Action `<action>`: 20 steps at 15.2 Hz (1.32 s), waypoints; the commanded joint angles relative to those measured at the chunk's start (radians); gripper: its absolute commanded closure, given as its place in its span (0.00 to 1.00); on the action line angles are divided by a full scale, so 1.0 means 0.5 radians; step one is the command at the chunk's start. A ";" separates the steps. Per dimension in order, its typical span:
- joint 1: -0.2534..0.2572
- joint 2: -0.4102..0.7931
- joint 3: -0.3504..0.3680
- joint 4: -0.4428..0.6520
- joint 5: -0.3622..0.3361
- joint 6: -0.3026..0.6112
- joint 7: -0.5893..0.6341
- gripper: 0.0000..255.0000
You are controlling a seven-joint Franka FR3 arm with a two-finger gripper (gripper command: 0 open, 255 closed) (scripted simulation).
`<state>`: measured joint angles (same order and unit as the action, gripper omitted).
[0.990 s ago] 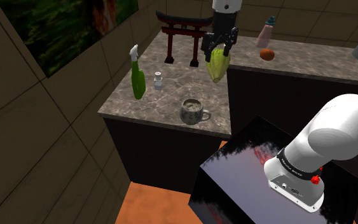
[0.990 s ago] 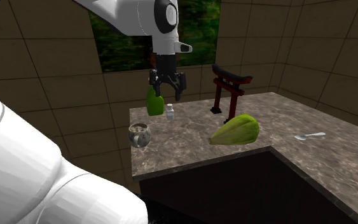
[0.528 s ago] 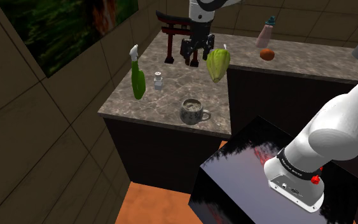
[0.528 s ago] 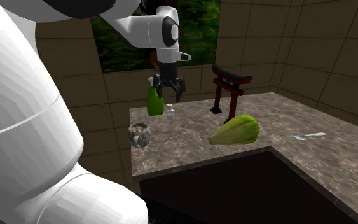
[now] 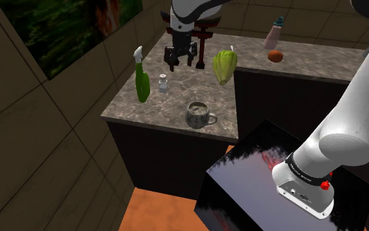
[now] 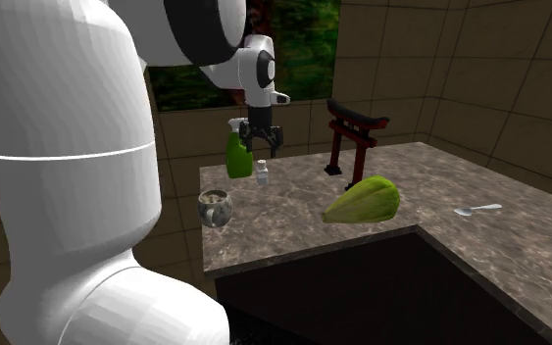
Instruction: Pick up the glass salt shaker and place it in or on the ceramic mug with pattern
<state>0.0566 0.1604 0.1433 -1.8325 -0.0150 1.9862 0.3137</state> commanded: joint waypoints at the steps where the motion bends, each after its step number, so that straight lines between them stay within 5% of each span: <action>1: 0.021 0.161 0.010 0.166 -0.020 0.003 0.023 0.00; 6: 0.084 0.565 0.020 0.624 -0.069 -0.032 0.064 0.00; 20: 0.089 0.636 0.014 0.522 -0.081 0.140 0.072 0.00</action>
<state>0.1011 0.4782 0.1504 -1.5716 -0.0555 2.0557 0.3496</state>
